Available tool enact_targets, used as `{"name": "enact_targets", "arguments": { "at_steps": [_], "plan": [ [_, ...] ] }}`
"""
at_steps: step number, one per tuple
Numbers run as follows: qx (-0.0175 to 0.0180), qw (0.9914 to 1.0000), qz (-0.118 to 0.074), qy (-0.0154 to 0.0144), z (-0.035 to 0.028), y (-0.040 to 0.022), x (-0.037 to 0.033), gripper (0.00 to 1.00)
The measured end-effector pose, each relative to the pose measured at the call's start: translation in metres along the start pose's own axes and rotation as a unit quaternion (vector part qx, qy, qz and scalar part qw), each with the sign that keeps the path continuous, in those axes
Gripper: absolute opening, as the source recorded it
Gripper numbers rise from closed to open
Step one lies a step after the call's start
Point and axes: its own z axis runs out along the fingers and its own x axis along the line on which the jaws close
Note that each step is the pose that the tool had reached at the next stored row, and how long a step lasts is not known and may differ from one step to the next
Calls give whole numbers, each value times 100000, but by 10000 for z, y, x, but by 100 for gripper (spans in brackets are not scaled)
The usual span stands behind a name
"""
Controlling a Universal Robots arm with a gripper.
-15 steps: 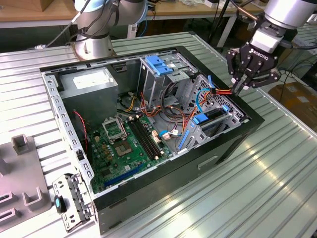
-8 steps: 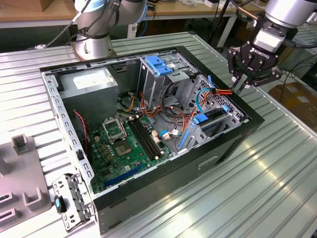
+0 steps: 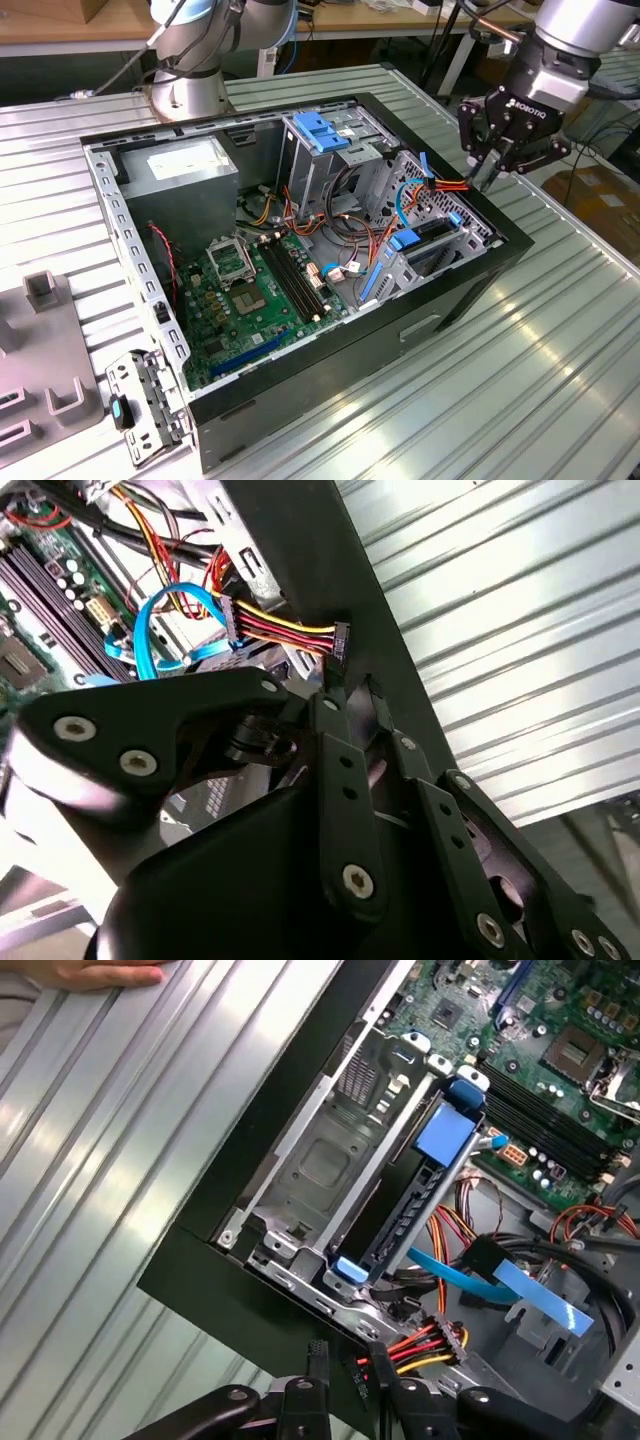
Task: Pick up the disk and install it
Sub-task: 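Insert the first disk wire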
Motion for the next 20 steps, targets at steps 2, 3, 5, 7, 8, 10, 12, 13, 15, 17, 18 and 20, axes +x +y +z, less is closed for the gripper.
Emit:
{"name": "enact_targets", "arguments": {
  "at_steps": [2,3,5,7,8,10,12,13,15,17,18,20],
  "plan": [
    [16,99994,-1077,22,6,-6,2,31],
    [21,99988,-1568,35,10,-8,3,31],
    [37,99963,-2715,61,20,-11,2,31],
    [151,99911,-4212,-37,41,-16,-4,31],
    [244,99874,-5017,-132,52,-18,-5,31],
    [469,99771,-6739,-376,62,-19,-5,31],
    [672,99623,-8629,-587,67,-18,-6,31],
    [750,99550,-9427,-668,70,-19,-6,31],
    [960,99436,-10523,-900,76,-19,-5,31],
    [1180,99330,-11441,-1147,81,-21,-4,31],
    [1258,99277,-11869,-1240,84,-24,-2,31],
    [1357,99180,-12636,-1340,96,-35,4,31]
  ]
}}
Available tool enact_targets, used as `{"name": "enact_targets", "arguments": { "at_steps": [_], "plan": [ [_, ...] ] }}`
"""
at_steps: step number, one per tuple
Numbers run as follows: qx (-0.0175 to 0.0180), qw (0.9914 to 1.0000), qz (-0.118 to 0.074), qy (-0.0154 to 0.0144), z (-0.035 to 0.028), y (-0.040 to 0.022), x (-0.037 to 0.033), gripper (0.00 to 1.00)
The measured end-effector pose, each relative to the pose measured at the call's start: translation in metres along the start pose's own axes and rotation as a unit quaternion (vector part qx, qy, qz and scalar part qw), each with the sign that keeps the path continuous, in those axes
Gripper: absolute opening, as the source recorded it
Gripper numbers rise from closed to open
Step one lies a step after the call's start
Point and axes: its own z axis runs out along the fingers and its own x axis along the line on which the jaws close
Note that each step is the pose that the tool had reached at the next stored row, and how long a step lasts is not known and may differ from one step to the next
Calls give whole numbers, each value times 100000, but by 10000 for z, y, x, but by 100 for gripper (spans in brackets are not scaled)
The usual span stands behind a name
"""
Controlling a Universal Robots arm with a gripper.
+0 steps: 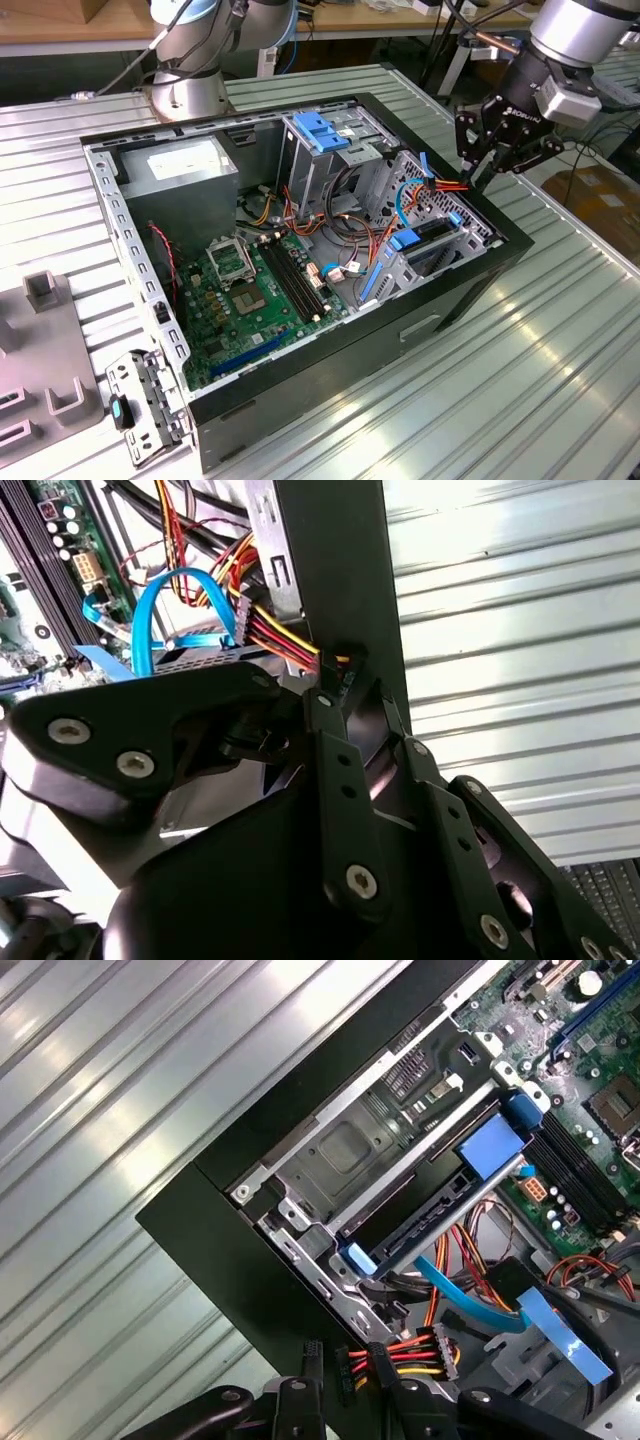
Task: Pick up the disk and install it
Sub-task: 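Insert the first disk wire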
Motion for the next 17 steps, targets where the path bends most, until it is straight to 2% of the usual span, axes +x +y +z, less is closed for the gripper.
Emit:
{"name": "enact_targets", "arguments": {
  "at_steps": [6,7,9,15,17],
  "plan": [
    [323,99997,-605,-222,35,0,1,30],
    [318,99997,-607,-216,28,0,1,30],
    [324,99997,-610,-225,-20,0,0,17],
    [318,99998,-555,-215,-22,11,-12,16],
    [329,99999,26,-217,-21,16,-18,16]
  ]
}}
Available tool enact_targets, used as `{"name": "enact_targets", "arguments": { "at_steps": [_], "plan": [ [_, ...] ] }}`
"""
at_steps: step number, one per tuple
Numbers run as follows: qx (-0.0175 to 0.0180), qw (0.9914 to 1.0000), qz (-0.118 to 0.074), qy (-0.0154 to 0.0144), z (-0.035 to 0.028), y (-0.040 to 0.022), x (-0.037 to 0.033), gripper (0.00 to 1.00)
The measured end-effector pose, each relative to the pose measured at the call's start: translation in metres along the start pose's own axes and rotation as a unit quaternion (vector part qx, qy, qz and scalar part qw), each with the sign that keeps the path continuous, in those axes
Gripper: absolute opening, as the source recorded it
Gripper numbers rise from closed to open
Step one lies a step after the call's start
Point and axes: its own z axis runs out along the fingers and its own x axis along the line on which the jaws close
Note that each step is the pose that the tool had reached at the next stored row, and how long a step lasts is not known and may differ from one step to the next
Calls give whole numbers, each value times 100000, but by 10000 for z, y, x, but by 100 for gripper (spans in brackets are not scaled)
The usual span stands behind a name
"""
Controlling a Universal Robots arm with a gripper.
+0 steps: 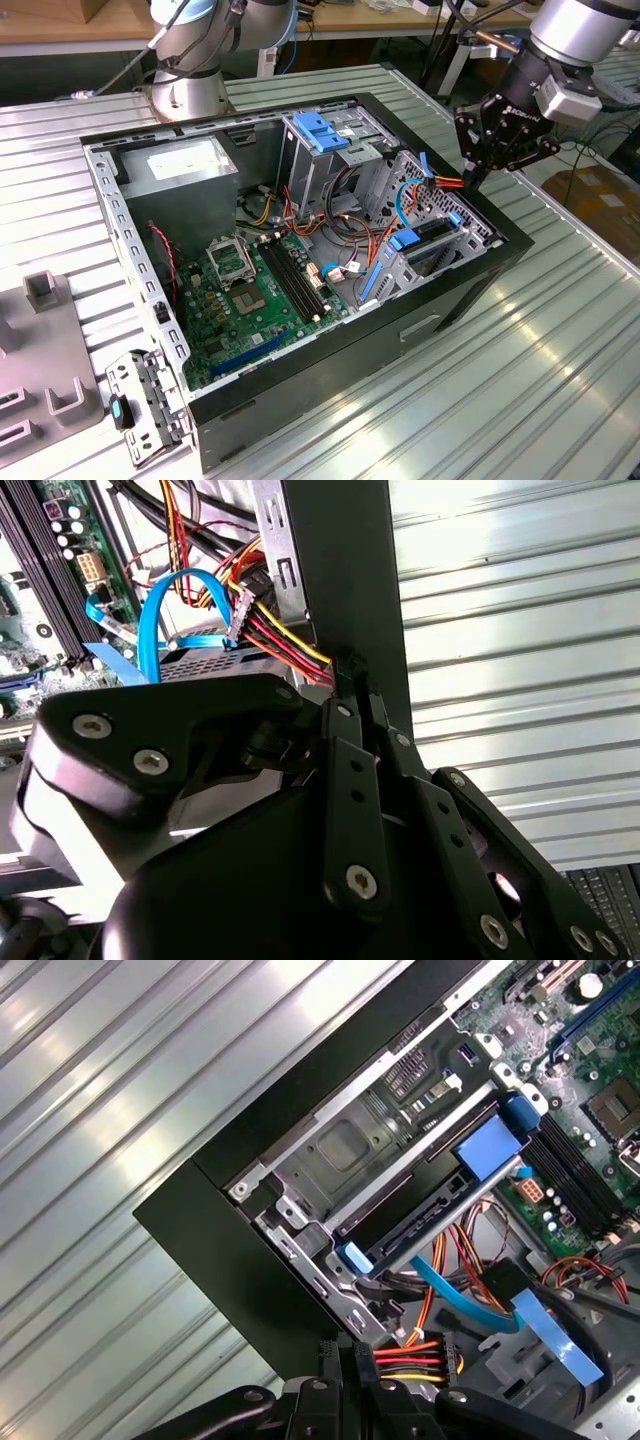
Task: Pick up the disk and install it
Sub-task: 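Insert the first disk wire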
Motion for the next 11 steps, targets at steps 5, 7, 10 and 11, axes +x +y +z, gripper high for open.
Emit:
{"name": "enact_targets", "arguments": {
  "at_steps": [5,7,10,11],
  "plan": [
    [51,99957,2915,45,0,13,-15,16],
    [71,99930,3740,51,1,17,-20,16],
    [89,99891,4675,64,1,23,-26,16],
    [95,99877,4957,66,1,25,-28,16]
  ]
}}
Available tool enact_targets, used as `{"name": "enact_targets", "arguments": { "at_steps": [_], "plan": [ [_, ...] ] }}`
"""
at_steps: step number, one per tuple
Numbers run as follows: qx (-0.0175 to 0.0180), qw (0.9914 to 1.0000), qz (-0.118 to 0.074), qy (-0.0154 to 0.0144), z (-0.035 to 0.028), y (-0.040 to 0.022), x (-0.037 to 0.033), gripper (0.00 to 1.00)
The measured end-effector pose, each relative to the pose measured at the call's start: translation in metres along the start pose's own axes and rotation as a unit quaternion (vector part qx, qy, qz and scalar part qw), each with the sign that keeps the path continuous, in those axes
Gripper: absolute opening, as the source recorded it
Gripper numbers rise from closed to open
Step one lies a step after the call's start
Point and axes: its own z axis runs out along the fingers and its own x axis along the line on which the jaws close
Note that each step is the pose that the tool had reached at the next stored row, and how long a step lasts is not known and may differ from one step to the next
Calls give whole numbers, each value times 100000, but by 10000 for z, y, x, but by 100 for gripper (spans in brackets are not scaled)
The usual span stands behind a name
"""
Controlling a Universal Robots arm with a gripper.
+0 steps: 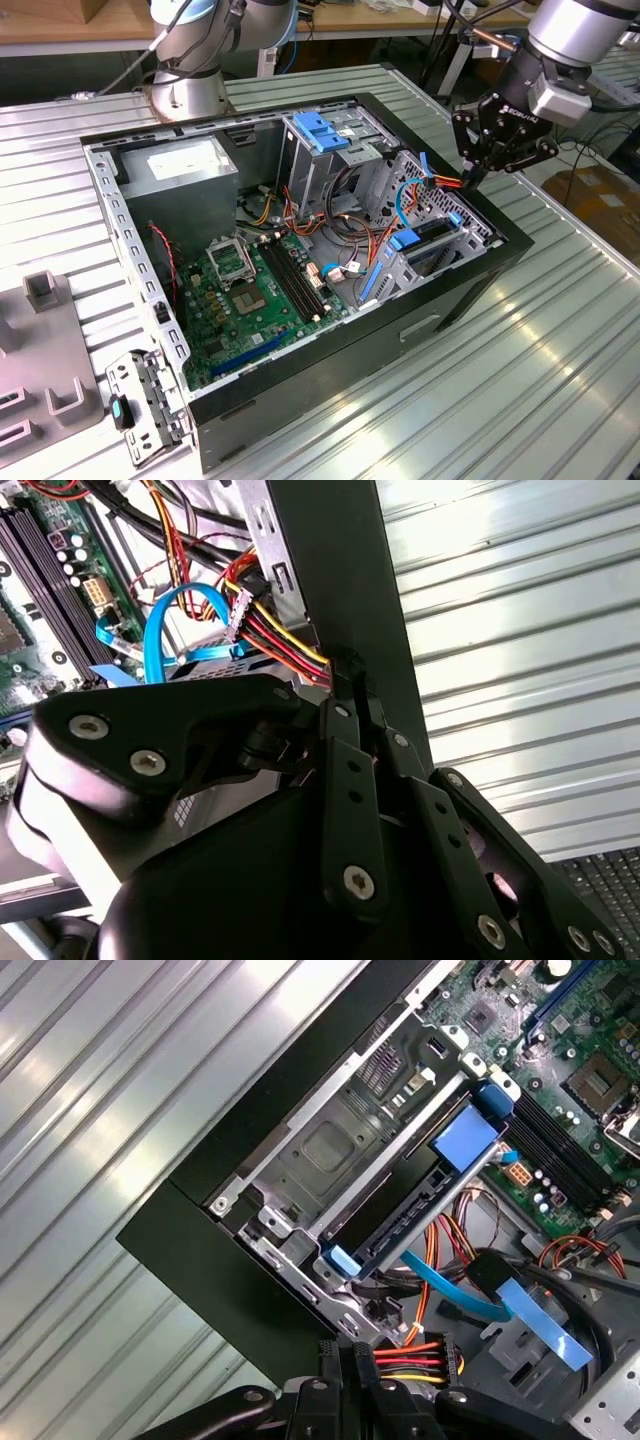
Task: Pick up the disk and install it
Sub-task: 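Insert the first disk wire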
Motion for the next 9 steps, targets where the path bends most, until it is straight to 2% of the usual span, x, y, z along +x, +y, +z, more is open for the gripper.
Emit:
{"name": "enact_targets", "arguments": {
  "at_steps": [9],
  "plan": [
    [60,99944,3341,47,2,26,-24,16]
  ]
}}
